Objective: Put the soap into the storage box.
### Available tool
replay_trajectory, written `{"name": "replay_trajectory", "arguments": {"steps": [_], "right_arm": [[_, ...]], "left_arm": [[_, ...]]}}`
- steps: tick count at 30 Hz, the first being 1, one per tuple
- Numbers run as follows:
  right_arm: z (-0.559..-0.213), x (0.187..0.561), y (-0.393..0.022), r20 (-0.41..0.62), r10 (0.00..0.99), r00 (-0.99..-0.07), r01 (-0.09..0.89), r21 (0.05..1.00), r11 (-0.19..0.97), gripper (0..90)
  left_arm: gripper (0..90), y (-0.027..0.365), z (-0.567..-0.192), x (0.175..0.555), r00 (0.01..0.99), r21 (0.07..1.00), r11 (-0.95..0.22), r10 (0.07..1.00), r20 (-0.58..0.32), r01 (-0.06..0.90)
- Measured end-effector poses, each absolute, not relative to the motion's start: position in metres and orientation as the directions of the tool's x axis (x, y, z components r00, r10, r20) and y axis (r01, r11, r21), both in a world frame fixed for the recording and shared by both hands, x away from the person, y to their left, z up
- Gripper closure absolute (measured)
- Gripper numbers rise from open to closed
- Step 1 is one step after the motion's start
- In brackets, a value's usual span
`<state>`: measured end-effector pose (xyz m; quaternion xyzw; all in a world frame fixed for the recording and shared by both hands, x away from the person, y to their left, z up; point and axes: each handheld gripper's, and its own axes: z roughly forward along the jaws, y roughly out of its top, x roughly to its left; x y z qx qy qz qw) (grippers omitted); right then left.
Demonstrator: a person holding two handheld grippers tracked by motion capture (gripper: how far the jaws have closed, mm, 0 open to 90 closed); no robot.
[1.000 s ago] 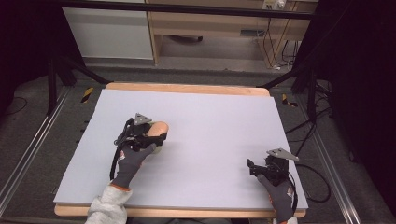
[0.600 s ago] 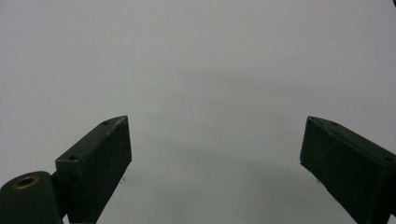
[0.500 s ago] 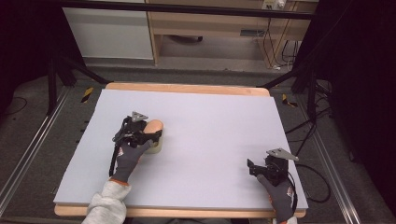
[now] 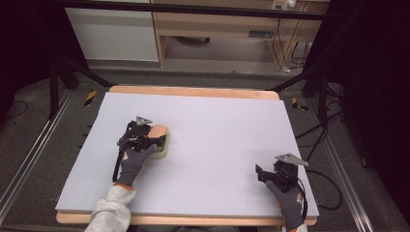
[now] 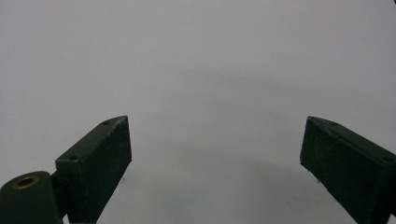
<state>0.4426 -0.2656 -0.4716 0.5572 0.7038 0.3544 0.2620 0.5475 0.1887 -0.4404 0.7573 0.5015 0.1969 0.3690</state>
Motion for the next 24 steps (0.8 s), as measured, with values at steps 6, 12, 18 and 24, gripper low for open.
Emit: {"name": "replay_trajectory", "arguments": {"steps": [6, 12, 18, 24], "right_arm": [[-0.4716, 0.4426, -0.2652, 0.027, 0.97, -0.243, 0.6, 0.79, 0.129, 9.2], [-0.472, 0.4431, -0.2651, 0.026, 0.97, -0.243, 0.6, 0.79, 0.129, 9.2], [-0.4719, 0.4433, -0.2643, 0.028, 0.97, -0.241, 0.602, 0.788, 0.127, 9.2], [-0.472, 0.4434, -0.2644, 0.026, 0.97, -0.24, 0.603, 0.788, 0.128, 9.2]], "left_arm": [[32.5, 0.1889, -0.4454, 0.5488, 0.417, 0.748, -0.233, 0.907, -0.064, 0.622], [32.5, 0.1894, -0.4493, 0.5499, 0.413, 0.741, -0.238, 0.909, -0.058, 0.628], [32.5, 0.1904, -0.4506, 0.5503, 0.409, 0.741, -0.233, 0.911, -0.061, 0.63], [32.5, 0.1904, -0.4517, 0.5505, 0.41, 0.738, -0.236, 0.91, -0.06, 0.632]]}}
